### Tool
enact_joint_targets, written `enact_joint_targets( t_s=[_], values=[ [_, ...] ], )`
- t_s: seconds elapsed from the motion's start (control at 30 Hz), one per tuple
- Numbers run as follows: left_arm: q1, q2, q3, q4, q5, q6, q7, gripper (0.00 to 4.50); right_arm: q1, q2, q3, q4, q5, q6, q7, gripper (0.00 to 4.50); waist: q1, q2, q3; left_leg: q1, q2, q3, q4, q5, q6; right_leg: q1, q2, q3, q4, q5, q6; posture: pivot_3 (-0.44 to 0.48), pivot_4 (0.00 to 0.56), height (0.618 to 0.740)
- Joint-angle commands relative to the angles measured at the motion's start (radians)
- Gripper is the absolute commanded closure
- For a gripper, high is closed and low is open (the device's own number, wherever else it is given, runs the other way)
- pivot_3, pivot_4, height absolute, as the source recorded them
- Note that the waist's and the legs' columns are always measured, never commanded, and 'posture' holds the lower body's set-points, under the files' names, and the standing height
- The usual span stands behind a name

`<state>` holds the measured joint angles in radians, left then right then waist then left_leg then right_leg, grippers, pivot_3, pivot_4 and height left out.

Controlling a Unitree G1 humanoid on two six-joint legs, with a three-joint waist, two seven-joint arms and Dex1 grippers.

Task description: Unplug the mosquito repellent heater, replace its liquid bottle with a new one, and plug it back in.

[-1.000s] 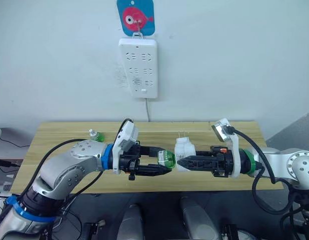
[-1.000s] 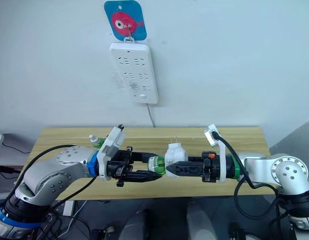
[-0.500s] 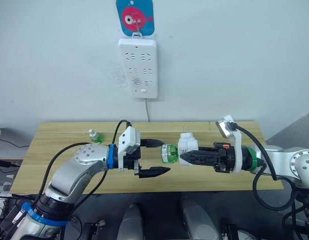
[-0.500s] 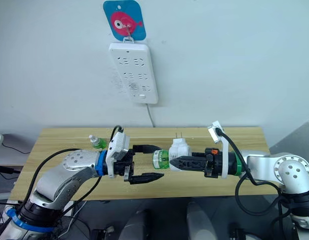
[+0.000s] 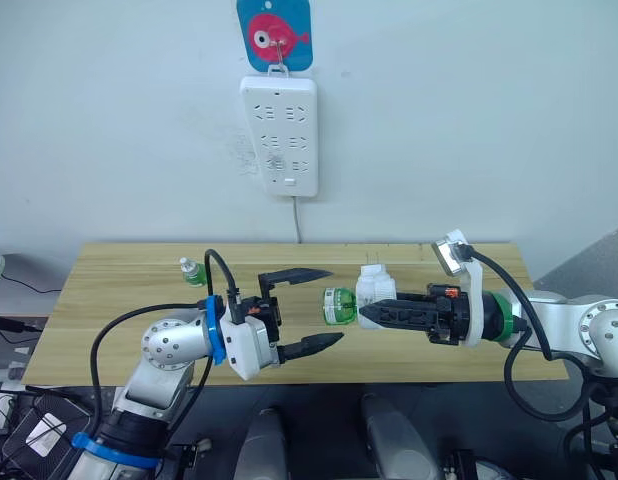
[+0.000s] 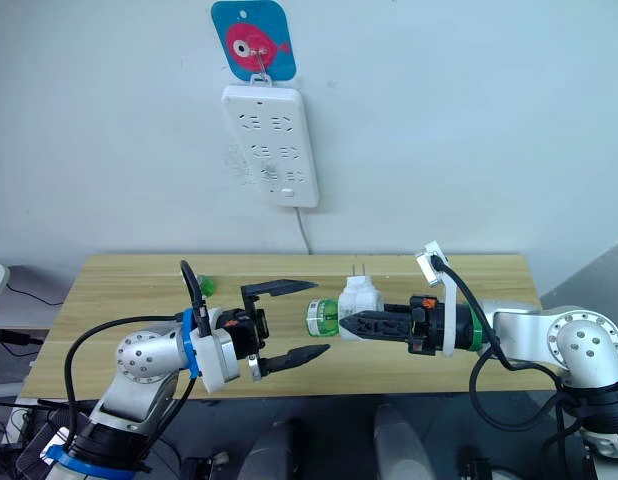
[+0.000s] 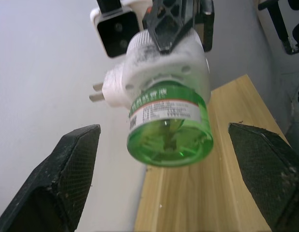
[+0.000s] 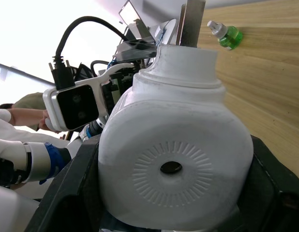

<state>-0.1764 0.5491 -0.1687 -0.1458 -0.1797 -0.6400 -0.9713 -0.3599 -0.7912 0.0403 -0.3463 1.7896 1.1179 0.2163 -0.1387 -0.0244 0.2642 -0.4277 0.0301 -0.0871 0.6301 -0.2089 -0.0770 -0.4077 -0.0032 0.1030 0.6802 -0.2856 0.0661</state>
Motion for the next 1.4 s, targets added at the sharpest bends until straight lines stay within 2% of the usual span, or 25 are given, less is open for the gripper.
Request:
enact_joint_targets(
  t_s=[0.03,0.1,0.3,0.4,0.47,0.5,0.57,0.6,0.67,0.73,0.93,1.0,1.17,1.3,1.4],
  values=[
    [-0.018,-0.004,-0.022,0.007,0.013,-0.015,0.006,0.19,-0.001,-0.001,-0.022,-0.030,0.033,-0.015,0.006,1.44,0.000,0.000,0.000,0.000,0.000,0.000,0.000,0.000,0.000,0.000,0.000,0.000,0.000,0.000,0.000,-0.221,0.247,0.740],
    [-0.028,-0.004,-0.036,0.013,0.000,0.010,-0.005,0.51,-0.002,0.000,-0.023,-0.032,0.035,-0.016,0.004,1.44,-0.001,0.000,0.000,0.000,0.000,0.000,0.000,0.000,0.000,0.000,0.000,0.000,0.000,0.000,0.000,-0.223,0.246,0.740],
    [-0.027,0.002,-0.047,-0.014,-0.025,0.085,0.001,2.23,-0.003,0.001,-0.024,-0.034,0.039,-0.019,-0.001,1.44,-0.002,0.000,0.000,0.000,0.000,-0.001,0.000,0.000,0.000,0.000,0.000,-0.001,0.000,0.000,0.000,-0.224,0.244,0.740],
    [-0.026,0.020,-0.048,-0.050,-0.051,0.148,-0.013,2.26,-0.003,0.002,-0.024,-0.035,0.038,-0.019,-0.001,1.44,-0.002,0.000,0.000,0.000,0.000,-0.001,0.000,0.000,0.000,0.000,0.000,0.000,0.000,0.000,0.000,-0.224,0.244,0.740],
    [-0.026,0.091,-0.071,-0.141,-0.162,0.399,-0.060,2.26,-0.001,0.002,-0.024,-0.036,0.036,-0.019,0.001,1.44,-0.003,0.000,0.000,0.000,0.000,-0.001,0.000,0.000,0.000,0.000,0.000,0.000,0.000,0.000,0.000,-0.216,0.241,0.740],
    [-0.037,0.139,-0.075,-0.194,-0.254,0.586,-0.066,2.26,-0.001,0.001,-0.025,-0.036,0.034,-0.018,0.003,1.44,-0.004,0.000,0.000,0.000,0.000,-0.001,0.000,0.000,0.000,0.000,0.000,-0.001,0.001,0.000,0.000,-0.211,0.242,0.740],
    [-0.092,0.231,-0.048,-0.262,-0.521,0.944,-0.047,2.26,-0.002,0.000,-0.025,-0.034,0.030,-0.013,0.009,1.44,-0.004,0.000,0.000,0.000,0.001,-0.002,0.000,0.000,0.000,0.000,0.001,-0.001,0.001,-0.002,0.004,-0.204,0.242,0.740],
    [-0.121,0.255,-0.031,-0.269,-0.604,1.046,-0.049,2.26,-0.003,-0.001,-0.024,-0.032,0.028,-0.011,0.012,1.44,-0.004,0.000,0.000,0.000,0.001,-0.002,0.000,0.000,0.000,0.000,0.001,-0.002,0.002,-0.002,0.004,-0.201,0.242,0.740],
    [-0.155,0.284,-0.009,-0.274,-0.693,1.165,-0.061,2.26,-0.005,-0.002,-0.022,-0.029,0.025,-0.009,0.017,1.44,-0.004,0.000,0.000,0.000,0.001,-0.004,0.000,0.000,0.000,0.000,0.001,-0.003,0.002,-0.003,0.005,-0.199,0.242,0.740],
    [-0.177,0.291,-0.001,-0.250,-0.714,1.231,-0.081,2.26,-0.010,-0.003,-0.017,-0.028,0.021,-0.007,0.023,1.44,-0.003,0.000,0.000,0.000,0.000,-0.003,0.000,0.000,0.000,0.000,0.001,-0.003,0.001,-0.003,0.005,-0.200,0.243,0.740],
    [-0.172,0.229,-0.041,-0.200,-0.522,1.128,-0.085,2.26,-0.017,-0.001,-0.013,-0.026,0.016,-0.009,0.025,1.44,-0.001,0.000,0.000,0.000,0.001,-0.003,-0.001,0.000,0.000,0.000,0.001,-0.003,0.001,-0.002,0.004,-0.208,0.246,0.740],
    [-0.174,0.191,-0.044,-0.179,-0.465,1.077,-0.073,1.50,-0.014,-0.001,-0.014,-0.029,0.019,-0.010,0.021,1.44,0.000,0.000,0.000,0.000,0.001,-0.003,-0.001,0.000,0.000,0.000,0.001,-0.003,0.001,-0.002,0.004,-0.209,0.247,0.740],
    [-0.143,0.153,-0.045,-0.157,-0.345,0.936,-0.117,0.04,-0.007,-0.002,-0.015,-0.035,0.028,-0.017,0.010,1.44,-0.001,0.000,0.000,0.000,0.001,-0.002,-0.001,0.000,0.000,0.000,0.001,-0.002,0.001,-0.002,0.004,-0.210,0.248,0.740],
    [-0.098,0.160,-0.049,-0.142,-0.261,0.824,-0.165,0.00,-0.004,0.000,-0.016,-0.036,0.029,-0.020,0.006,1.44,0.000,0.000,0.000,0.000,0.001,-0.002,-0.001,0.000,0.000,0.000,0.001,-0.002,0.000,-0.002,0.003,-0.211,0.247,0.740],
    [-0.050,0.131,-0.035,-0.076,-0.129,0.574,-0.149,0.00,-0.002,0.001,-0.015,-0.038,0.030,-0.024,0.004,1.44,0.000,0.000,0.000,0.000,0.001,-0.002,-0.001,0.000,0.000,0.000,0.001,-0.002,0.000,-0.002,0.003,-0.215,0.246,0.740]
  ],
)
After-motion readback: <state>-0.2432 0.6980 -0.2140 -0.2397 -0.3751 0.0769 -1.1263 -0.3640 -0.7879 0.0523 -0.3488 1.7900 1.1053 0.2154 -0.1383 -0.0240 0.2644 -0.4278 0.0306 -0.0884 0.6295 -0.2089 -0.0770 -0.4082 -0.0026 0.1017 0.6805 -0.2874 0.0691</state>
